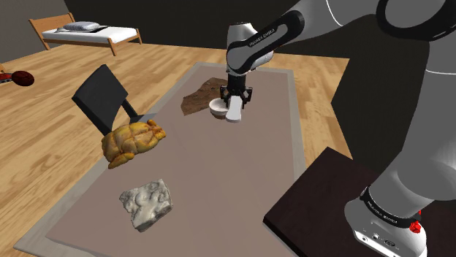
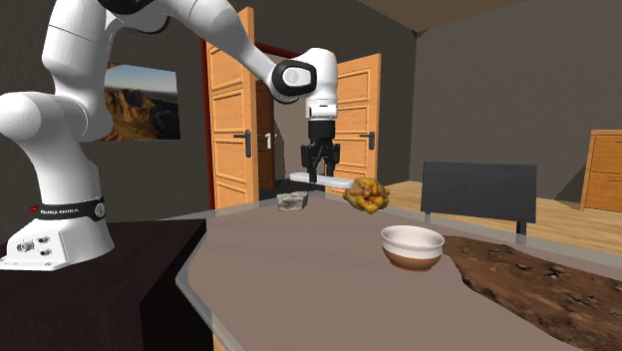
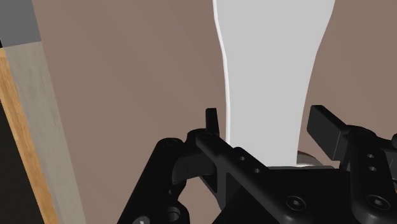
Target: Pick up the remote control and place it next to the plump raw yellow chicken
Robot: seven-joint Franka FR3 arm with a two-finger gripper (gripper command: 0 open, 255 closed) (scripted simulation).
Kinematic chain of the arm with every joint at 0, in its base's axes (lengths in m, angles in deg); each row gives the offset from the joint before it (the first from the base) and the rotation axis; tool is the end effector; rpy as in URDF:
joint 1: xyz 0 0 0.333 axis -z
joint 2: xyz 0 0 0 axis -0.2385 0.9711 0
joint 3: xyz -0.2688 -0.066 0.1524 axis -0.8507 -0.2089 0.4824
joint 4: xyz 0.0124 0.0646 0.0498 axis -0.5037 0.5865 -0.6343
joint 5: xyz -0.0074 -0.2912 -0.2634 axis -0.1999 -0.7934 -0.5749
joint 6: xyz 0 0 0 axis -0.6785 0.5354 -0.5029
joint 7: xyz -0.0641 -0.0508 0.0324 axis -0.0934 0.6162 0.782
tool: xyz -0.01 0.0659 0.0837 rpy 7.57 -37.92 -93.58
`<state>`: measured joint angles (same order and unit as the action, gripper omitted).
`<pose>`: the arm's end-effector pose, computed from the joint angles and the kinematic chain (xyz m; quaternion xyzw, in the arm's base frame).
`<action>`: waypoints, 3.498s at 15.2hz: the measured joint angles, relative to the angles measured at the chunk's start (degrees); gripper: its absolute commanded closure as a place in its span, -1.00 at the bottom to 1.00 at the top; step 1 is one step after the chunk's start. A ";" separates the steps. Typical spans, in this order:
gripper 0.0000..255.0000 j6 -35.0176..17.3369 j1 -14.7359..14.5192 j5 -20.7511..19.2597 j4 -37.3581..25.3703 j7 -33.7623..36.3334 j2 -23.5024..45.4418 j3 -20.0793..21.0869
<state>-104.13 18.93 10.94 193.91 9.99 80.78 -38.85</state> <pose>0.6287 0.0207 0.3337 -0.9024 0.4309 -0.0001 0.0096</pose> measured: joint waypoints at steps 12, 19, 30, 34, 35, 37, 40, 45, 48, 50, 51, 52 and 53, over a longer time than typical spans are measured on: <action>1.00 9.04 -7.47 -2.45 -20.86 9.01 11.95 1.64; 1.00 17.89 -13.69 -4.15 -43.53 13.87 25.76 1.77; 1.00 12.64 -14.08 -4.59 -41.72 14.43 29.25 1.48; 1.00 10.57 -14.05 -4.76 -41.28 14.39 30.89 1.32; 1.00 10.16 -14.12 -4.79 -41.16 14.48 31.19 1.29; 1.00 8.97 -14.08 -4.87 -40.57 14.47 31.78 1.23; 1.00 7.51 -14.11 -4.99 -40.31 14.51 32.98 1.11; 1.00 5.27 -14.25 -5.21 -40.41 14.58 35.33 0.91; 1.00 4.12 -14.34 -5.32 -40.64 14.62 36.70 0.79; 1.00 3.38 -14.42 -5.40 -41.05 14.65 37.85 0.70; 1.00 3.10 -14.39 -5.42 -41.26 14.57 38.34 0.66; 1.00 2.71 -14.43 -5.46 -41.33 14.61 38.80 0.62; 1.00 2.36 -14.59 -5.50 -41.56 14.73 39.36 0.58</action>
<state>-101.77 4.35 5.44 152.35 24.73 120.14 -38.27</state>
